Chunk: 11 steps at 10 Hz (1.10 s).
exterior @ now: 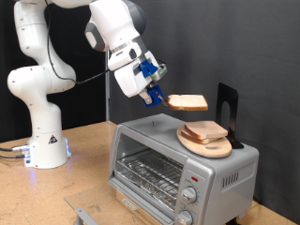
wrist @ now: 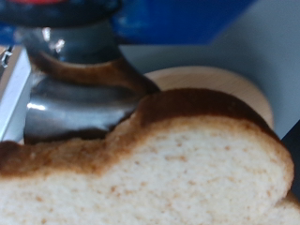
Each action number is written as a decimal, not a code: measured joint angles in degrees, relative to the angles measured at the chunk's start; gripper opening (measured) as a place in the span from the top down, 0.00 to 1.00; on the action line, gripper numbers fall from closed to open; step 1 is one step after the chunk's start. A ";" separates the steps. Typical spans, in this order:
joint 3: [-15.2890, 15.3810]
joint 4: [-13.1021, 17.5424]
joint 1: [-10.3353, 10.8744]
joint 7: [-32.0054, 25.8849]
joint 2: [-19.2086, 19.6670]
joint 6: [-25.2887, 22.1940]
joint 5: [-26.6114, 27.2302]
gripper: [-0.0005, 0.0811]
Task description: Make a piece of toast with the oven
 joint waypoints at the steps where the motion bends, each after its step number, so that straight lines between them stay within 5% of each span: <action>1: -0.54 -1.22 -0.08 -1.45 -0.38 1.90 0.72 0.46; 4: -4.66 -6.41 -0.75 -5.17 -4.31 3.16 1.63 0.46; 8: -12.05 -11.02 -1.44 -12.04 -10.77 -1.14 2.55 0.46; 11: -14.21 -13.81 -6.06 -13.23 -14.87 -5.17 -2.41 0.46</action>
